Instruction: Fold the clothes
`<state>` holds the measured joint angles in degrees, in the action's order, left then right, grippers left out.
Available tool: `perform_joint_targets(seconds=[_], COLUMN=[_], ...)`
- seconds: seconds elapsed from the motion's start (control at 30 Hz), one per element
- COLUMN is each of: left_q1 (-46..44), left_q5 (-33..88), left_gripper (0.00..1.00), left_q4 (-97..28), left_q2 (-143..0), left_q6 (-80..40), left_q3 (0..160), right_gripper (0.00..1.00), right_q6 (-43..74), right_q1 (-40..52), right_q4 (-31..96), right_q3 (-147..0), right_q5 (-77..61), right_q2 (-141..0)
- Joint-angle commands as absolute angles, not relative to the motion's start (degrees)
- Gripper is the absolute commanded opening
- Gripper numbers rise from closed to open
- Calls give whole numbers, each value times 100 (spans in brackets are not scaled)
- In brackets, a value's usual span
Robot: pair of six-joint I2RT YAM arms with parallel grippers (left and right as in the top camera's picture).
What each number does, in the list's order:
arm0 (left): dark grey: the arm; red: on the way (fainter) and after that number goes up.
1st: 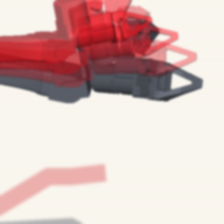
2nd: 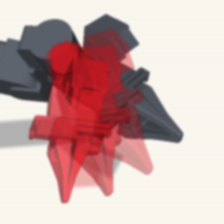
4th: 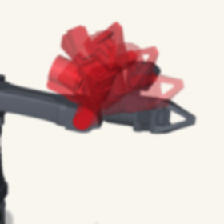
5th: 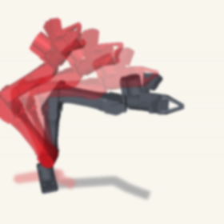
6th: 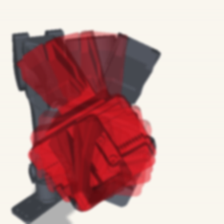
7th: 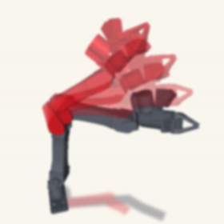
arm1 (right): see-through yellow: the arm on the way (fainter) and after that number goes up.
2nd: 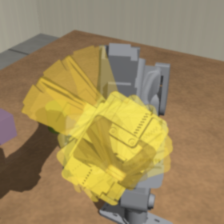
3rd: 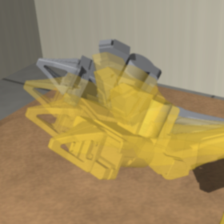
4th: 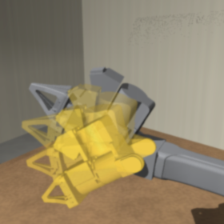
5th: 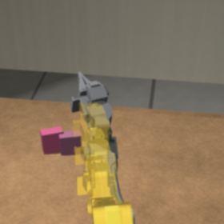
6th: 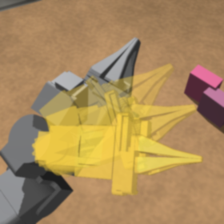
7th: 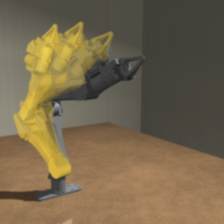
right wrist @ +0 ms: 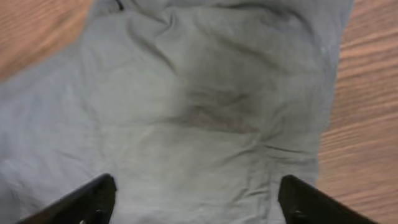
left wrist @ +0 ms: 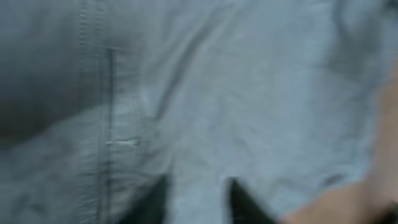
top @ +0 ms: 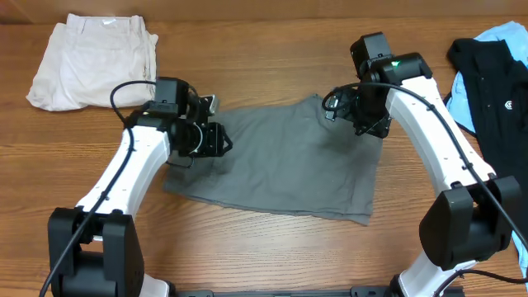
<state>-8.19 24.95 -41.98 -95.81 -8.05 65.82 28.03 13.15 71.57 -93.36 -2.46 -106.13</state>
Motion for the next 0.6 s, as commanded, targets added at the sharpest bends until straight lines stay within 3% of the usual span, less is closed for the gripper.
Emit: perform_joint_targets(seconds=[0.0, 0.03, 0.1, 0.57], left_q1=[-1028, -1031, -1028, -812], left_q5=[1223, 991, 803, 209], left_gripper=[4, 4, 4, 4], left_q4=[-4167, -4174, -4171, -4123], left_q2=[-9598, -9601, -9627, -10792], left_q6=[-998, -1085, -1079, -1031], left_q3=[6724, 6724, 6724, 6724], right_gripper=[34, 12, 4, 4], right_q6=[2792, 2860, 3035, 3181], right_q1=[1308, 1297, 1275, 1249], right_q4=[7135, 7118, 7048, 6069], right_q3=[-9098, -8973, -8792, -7306], right_q5=[-58, -47, -51, -401], right_q2=[-10490, -10490, -10490, -10490])
